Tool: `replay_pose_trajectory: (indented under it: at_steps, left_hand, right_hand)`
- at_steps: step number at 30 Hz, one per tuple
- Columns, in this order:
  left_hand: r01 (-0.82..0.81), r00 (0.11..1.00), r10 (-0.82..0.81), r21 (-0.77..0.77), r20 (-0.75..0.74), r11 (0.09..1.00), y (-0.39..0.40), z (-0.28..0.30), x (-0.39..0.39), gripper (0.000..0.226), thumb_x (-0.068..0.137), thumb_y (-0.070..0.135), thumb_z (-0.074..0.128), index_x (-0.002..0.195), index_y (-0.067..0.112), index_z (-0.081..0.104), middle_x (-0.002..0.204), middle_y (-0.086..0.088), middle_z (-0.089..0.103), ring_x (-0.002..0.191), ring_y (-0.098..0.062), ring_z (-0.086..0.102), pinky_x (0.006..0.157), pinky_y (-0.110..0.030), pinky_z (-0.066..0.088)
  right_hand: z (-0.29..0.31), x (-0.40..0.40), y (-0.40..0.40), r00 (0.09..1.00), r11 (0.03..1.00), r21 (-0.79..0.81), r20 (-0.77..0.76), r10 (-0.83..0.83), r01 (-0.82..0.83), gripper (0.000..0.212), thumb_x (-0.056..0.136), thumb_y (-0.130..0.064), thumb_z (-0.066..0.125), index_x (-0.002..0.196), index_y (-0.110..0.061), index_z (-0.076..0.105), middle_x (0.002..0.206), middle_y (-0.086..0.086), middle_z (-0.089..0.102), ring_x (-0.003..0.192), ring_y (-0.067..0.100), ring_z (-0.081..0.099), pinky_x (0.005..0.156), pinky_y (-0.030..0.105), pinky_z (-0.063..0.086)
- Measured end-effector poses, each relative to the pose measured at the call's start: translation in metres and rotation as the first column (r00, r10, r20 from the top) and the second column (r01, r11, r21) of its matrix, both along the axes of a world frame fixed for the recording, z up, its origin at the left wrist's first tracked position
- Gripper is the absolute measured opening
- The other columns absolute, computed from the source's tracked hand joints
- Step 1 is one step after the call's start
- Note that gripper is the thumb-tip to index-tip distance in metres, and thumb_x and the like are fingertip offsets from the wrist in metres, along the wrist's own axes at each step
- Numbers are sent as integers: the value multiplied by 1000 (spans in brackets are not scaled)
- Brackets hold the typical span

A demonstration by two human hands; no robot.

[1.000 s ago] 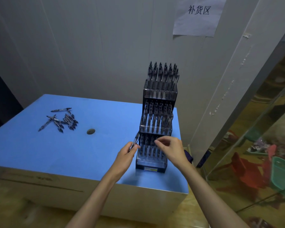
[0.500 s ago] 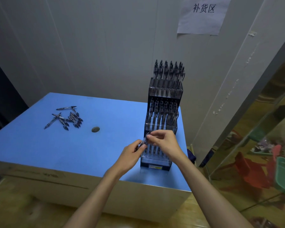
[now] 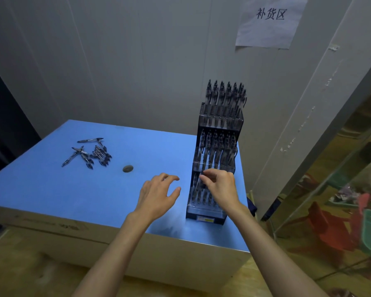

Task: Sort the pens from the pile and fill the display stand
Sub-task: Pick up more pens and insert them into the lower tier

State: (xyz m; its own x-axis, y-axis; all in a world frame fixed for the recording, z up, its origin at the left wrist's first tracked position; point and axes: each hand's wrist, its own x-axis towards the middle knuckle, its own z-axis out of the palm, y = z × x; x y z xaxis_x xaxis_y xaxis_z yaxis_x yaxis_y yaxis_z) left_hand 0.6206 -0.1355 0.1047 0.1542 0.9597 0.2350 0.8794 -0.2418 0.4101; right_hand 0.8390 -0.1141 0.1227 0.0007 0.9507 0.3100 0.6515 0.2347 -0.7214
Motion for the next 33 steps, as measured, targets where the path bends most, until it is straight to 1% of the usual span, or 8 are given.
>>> replay_pose_trajectory:
  at_steps: [2,8,10,12,14,19,26,33]
  left_hand:
    - [-4,1000,4,-5,-5,1000,-1,1,-2,36,100,47,51,131,33,59,129,10,60,121,-16,55,99,-38,43]
    - [-24,1000,24,-20,16,1000,-5,3,-5,35,100,46,51,130,33,59,130,11,60,121,-14,56,101,-37,43]
    - [-29,999,30,-25,23,999,-6,3,-5,34,100,46,51,130,33,60,130,11,60,120,-14,56,101,-38,44]
    - [-38,999,39,-29,26,999,-8,4,-6,34,100,46,51,130,33,60,130,11,60,120,-14,56,100,-38,44]
    - [-48,998,49,-31,34,998,-9,5,-6,34,100,45,51,130,32,60,129,11,60,120,-14,56,100,-37,44]
    - [-74,996,76,-40,47,996,-13,10,-1,33,100,46,51,129,33,60,129,11,60,120,-14,56,100,-37,45]
    - [-134,990,136,-51,49,990,-28,16,10,33,100,45,51,130,33,60,130,12,60,121,-13,55,100,-35,44]
    - [-221,974,225,-81,38,972,-45,20,12,35,100,47,51,132,33,59,132,12,59,122,-13,55,99,-36,44]
  right_hand:
    - [-4,-1,1,1000,1000,-13,6,10,-10,20,90,-20,73,107,-8,77,95,1,77,86,6,70,85,17,54]
    - [-7,-6,3,1000,1000,15,10,6,-6,20,91,-18,73,106,-7,77,93,2,77,80,1,65,75,1,45]
    - [-9,-6,5,999,999,19,34,26,-27,18,91,-18,73,105,-8,77,91,2,77,80,4,68,78,10,52]
    - [-13,-5,6,997,999,10,63,48,-48,16,91,-18,73,103,-9,77,89,1,77,80,10,71,81,26,59]
    - [-18,-4,6,995,998,1,73,62,-62,16,91,-18,73,103,-10,77,88,1,77,81,12,71,81,33,59]
    - [-19,-7,11,993,996,-18,86,85,-84,17,90,-18,74,104,-10,77,93,2,77,85,12,71,83,29,58]
    - [-35,-3,5,967,973,-196,197,163,-124,13,93,-22,69,99,-14,77,90,1,76,87,18,70,79,34,56]
    - [-17,3,3,949,981,-78,249,191,-177,20,92,-32,67,108,-21,72,96,-8,76,89,13,70,78,34,57]
